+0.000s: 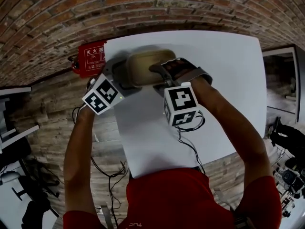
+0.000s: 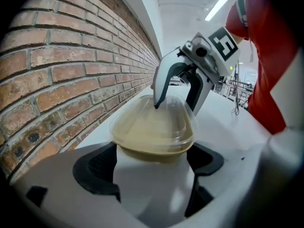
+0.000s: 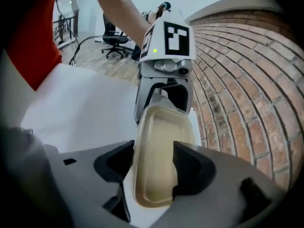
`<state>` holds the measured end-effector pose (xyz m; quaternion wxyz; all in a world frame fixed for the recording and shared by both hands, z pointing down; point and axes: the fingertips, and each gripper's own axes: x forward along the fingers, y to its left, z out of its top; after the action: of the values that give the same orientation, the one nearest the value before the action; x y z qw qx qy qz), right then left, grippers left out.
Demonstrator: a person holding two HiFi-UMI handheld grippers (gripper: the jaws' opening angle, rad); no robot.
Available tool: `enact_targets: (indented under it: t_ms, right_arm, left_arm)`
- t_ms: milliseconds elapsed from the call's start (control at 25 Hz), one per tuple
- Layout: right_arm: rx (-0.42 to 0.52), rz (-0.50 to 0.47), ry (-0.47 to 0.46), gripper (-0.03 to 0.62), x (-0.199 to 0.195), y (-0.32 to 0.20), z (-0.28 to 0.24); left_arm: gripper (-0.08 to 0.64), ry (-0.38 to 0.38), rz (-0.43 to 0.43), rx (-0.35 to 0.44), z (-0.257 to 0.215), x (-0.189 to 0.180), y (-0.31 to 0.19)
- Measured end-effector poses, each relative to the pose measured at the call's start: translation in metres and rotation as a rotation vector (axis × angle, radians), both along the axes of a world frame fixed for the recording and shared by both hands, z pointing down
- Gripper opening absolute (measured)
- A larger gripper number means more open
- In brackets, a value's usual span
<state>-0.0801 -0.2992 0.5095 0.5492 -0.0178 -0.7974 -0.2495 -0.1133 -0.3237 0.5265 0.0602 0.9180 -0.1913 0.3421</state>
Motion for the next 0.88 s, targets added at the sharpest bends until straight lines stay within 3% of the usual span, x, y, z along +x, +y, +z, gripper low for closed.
enact_targets:
  t_ms: [200,280,440,640,760,880]
  right_arm:
    - [-0.243,0.074,-0.072,0.252,-0.005,0.001,-0.023]
    - [-0.301,0.099,-0.078,0.252,-0.005,-0.001,-0.026]
    - [-0.303,0.107,-0.075,0.252,-0.002,0.0,-0.019]
    - [-0.235,0.054,-0.123,0.252,-0.005,0.003,-0.014]
    - [-0.257,0.04,-0.149,0.252,-0.003,0.004,-0.012]
    - [-0.366,0.078,-0.174,0.252,-0.002,0.006,-0.015]
  left_arm:
    - [0.462,0.0,0.002,0.005,0.001,-0.001,0.001]
    - [0.462,0.001,0.001,0.006,0.0,0.0,0.0]
    - [0.462,0.024,-0.001,-0.001,-0.003,0.003,0.0]
    - [0.463,0.175,-0.03,-0.093,-0.017,0.006,0.001]
    - [0.463,0.128,-0.05,-0.058,-0.013,0.007,-0.001]
    - [0.462,0.06,-0.055,-0.01,-0.007,0.006,0.0]
